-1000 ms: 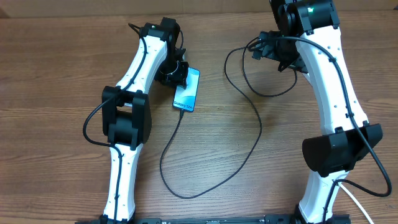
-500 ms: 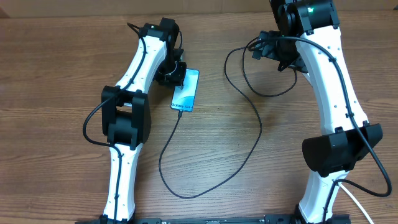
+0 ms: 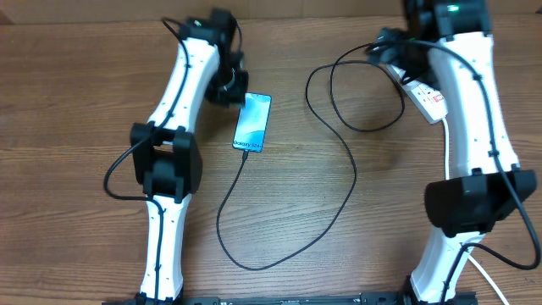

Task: Plug charger to phone and switch on socket
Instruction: 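Lay the phone flat on the table and open the left gripper, then move the right gripper to the power strip switch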

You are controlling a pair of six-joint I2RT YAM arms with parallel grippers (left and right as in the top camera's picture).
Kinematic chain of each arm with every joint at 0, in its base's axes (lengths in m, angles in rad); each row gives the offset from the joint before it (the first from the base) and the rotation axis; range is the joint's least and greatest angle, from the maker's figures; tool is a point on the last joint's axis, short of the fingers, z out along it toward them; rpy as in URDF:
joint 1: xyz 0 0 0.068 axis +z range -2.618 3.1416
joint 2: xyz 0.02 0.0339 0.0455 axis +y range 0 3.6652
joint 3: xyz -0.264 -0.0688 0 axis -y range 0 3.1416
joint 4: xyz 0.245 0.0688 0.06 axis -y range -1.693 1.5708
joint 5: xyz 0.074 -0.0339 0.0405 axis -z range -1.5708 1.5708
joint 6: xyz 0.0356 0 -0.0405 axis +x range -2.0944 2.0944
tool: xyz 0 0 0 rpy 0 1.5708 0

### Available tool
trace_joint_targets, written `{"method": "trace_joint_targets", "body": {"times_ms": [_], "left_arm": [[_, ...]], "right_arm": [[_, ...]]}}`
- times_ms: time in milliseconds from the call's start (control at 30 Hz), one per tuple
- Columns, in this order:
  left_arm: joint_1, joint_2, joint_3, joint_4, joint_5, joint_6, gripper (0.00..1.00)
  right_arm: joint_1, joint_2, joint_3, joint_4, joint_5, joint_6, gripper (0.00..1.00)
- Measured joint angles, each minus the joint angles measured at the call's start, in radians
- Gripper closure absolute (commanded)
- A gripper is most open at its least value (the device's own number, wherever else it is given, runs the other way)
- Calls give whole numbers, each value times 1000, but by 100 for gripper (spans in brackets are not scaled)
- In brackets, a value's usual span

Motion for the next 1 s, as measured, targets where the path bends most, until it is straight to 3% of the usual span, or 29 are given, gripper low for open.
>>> {"method": "trace_joint_targets", "body": {"times_ms": [33, 100, 333, 567, 1000], "left_arm": [[10, -1, 56, -21, 3, -2, 49], [29, -9, 157, -64, 8, -14, 0], [90, -74, 360, -135, 9, -39, 0], [113, -86, 372, -145, -36, -46, 0], [112, -86, 372, -146, -50, -46, 0]], "right_arm": [[-25, 1, 0, 20, 2, -1, 0], [-85, 6, 0, 54, 5, 0, 0], [-254, 66, -2, 156, 14, 2, 0], [-335, 141, -76, 240, 19, 2, 0], [-348, 291, -137, 336, 18, 2, 0]]}}
